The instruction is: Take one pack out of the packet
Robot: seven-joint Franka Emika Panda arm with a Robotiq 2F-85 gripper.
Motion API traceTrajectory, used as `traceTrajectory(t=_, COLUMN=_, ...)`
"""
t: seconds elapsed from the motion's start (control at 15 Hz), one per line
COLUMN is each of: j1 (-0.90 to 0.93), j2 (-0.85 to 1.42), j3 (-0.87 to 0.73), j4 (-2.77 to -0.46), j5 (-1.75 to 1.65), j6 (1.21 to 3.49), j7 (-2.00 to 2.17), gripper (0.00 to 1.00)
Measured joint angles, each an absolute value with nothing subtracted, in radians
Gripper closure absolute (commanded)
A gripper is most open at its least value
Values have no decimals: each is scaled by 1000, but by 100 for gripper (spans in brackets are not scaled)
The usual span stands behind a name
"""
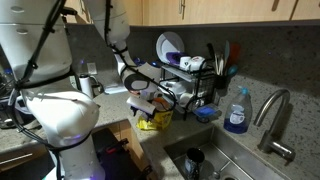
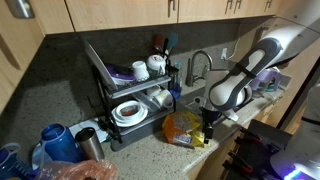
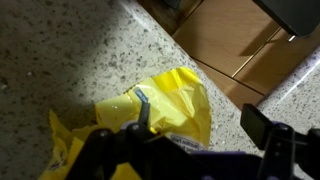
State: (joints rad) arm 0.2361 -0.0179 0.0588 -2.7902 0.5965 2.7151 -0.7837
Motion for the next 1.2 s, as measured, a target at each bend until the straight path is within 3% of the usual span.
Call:
traceTrajectory(t=0.4, j1=201, j2=45, j3=71, j4=-2753, j5=592, j6=2827, j7=-765, gripper=6)
traceTrajectory(t=1.2, j1=224, j2=114, j3=72, j4=-2714, j5=592, j6=2873, j7=-755, gripper=19)
